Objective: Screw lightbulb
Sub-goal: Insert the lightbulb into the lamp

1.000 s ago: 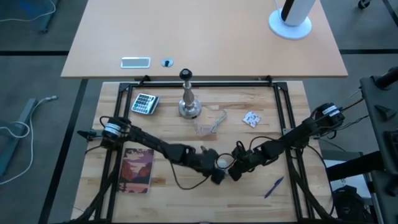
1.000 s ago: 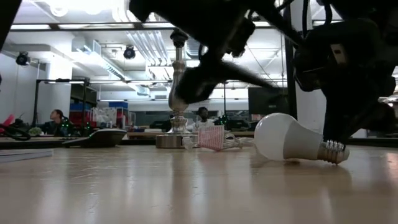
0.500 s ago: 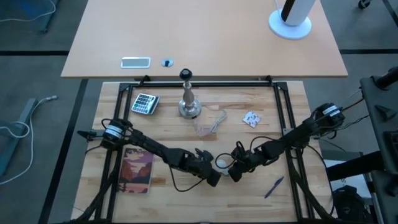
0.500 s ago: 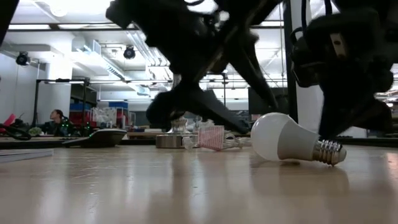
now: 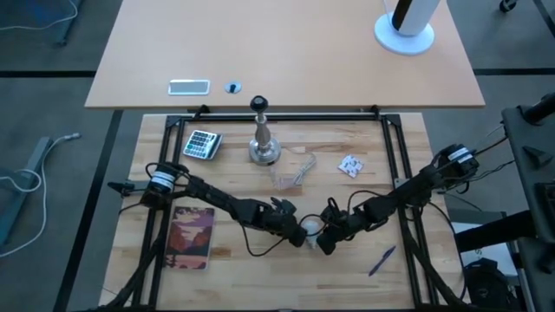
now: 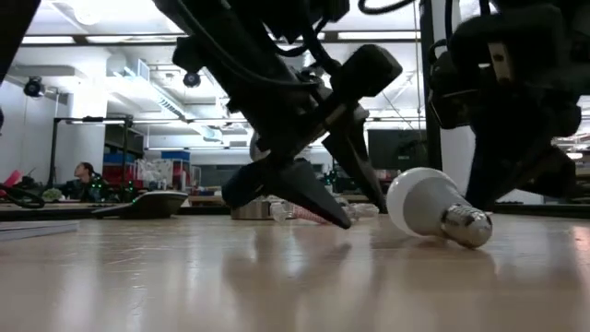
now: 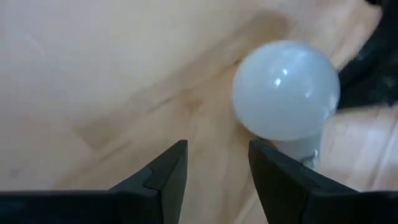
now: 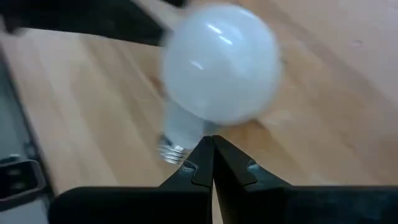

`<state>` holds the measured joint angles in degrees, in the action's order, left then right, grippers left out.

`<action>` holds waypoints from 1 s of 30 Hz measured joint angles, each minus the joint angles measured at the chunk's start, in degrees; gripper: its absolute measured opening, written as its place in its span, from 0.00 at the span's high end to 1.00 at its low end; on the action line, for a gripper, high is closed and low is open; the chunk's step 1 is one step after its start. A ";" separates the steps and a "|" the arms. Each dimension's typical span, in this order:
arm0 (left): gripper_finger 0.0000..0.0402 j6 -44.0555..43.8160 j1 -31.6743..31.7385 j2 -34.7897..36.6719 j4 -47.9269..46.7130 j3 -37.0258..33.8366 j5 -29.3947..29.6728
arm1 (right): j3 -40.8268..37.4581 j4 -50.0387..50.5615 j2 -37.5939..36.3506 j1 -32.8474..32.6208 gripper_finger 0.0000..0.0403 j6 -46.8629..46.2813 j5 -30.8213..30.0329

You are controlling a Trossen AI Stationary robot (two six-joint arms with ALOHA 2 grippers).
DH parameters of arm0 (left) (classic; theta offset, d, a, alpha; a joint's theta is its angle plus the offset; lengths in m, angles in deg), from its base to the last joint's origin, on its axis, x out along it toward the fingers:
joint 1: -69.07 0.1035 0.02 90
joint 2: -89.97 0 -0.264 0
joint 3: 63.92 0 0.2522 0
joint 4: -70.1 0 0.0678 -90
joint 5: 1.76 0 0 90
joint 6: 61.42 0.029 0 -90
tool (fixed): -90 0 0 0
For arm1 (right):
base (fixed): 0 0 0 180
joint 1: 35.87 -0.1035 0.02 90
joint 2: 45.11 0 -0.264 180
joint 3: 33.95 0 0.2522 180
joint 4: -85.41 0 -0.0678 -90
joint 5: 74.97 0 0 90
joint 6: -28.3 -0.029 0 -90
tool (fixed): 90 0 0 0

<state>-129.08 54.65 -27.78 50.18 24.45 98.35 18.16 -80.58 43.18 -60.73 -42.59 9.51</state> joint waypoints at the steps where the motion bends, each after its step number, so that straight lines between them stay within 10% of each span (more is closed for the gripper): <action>1: 0.60 0.56 0.41 0.01 0.30 0.01 0.00 | 0.15 0.19 0.00 0.00 1.00 0.02 0.02; 15: 0.53 -1.91 -0.86 1.55 5.43 0.99 -15.05 | 0.72 7.83 -1.75 -0.93 1.00 1.38 1.08; 25: 0.43 -4.01 -3.69 0.79 8.11 1.57 4.63 | 0.66 3.20 2.32 -0.87 1.00 1.97 1.03; 30: 0.40 -2.12 -3.31 0.68 7.56 1.57 5.38 | 0.66 1.19 3.83 -0.74 1.00 0.49 1.46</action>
<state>-131.20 51.34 -27.10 57.74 26.03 103.73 18.82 -79.39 47.02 -61.47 -42.10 10.97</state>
